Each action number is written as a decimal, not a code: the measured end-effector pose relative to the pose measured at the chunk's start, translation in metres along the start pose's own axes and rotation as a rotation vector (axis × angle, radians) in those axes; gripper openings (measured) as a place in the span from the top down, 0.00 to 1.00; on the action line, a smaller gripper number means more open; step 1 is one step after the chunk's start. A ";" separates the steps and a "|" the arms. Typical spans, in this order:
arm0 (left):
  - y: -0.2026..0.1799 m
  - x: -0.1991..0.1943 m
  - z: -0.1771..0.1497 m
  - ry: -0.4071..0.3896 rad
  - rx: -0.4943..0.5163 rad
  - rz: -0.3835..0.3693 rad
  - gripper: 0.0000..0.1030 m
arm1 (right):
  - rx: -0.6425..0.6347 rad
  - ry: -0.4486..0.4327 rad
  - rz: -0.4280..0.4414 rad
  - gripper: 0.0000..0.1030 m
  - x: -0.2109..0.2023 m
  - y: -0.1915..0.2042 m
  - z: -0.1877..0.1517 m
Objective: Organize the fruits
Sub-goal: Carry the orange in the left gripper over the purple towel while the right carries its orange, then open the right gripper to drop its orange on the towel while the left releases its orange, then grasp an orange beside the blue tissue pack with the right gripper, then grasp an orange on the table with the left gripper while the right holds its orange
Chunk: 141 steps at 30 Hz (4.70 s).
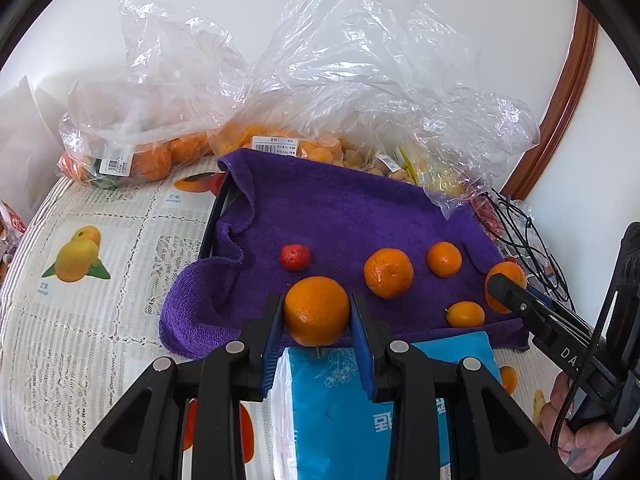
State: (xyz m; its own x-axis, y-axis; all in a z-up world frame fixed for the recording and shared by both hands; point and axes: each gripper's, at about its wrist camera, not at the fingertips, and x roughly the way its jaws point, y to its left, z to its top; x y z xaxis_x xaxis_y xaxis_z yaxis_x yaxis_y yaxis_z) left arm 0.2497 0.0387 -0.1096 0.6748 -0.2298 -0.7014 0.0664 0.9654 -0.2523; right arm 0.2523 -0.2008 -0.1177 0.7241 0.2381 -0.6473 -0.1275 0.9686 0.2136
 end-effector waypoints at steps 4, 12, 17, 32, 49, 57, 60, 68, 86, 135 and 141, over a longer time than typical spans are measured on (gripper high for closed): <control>0.000 0.000 0.000 0.001 -0.005 -0.004 0.70 | 0.006 0.004 -0.006 0.58 0.002 -0.002 -0.001; 0.000 0.000 0.000 0.003 -0.004 -0.004 0.70 | 0.001 0.012 -0.008 0.58 0.005 -0.001 -0.003; 0.001 0.000 0.000 0.003 -0.009 -0.006 0.70 | -0.001 0.014 -0.010 0.58 0.006 -0.001 -0.003; 0.008 0.001 0.001 0.010 -0.036 0.000 0.70 | -0.024 0.059 -0.011 0.58 0.016 0.003 -0.008; 0.004 0.011 0.000 0.025 -0.033 0.014 0.70 | -0.058 0.067 -0.019 0.58 0.022 0.007 -0.013; 0.000 0.007 0.000 0.013 -0.022 -0.004 0.70 | -0.042 0.035 -0.020 0.57 0.011 0.004 -0.009; -0.003 0.012 0.001 0.019 -0.022 -0.015 0.70 | -0.028 0.023 -0.014 0.56 0.006 0.000 -0.006; 0.002 0.022 -0.001 0.018 -0.069 -0.007 0.70 | -0.008 -0.003 -0.020 0.53 -0.006 -0.005 -0.004; -0.002 0.000 0.000 -0.041 -0.026 0.062 0.43 | -0.026 -0.067 -0.127 0.50 -0.035 -0.026 -0.009; -0.074 -0.072 -0.091 0.005 0.115 -0.094 0.37 | 0.067 0.088 -0.091 0.66 -0.095 -0.073 -0.095; -0.110 -0.062 -0.106 0.039 0.170 -0.147 0.37 | 0.079 0.106 -0.089 0.66 -0.107 -0.088 -0.116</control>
State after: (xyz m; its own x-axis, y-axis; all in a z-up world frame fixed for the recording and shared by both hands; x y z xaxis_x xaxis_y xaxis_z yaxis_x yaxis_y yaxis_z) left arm 0.1225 -0.0664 -0.1091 0.6203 -0.3708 -0.6912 0.2870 0.9274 -0.2399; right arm 0.1074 -0.3034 -0.1524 0.6541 0.1622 -0.7388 -0.0098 0.9785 0.2062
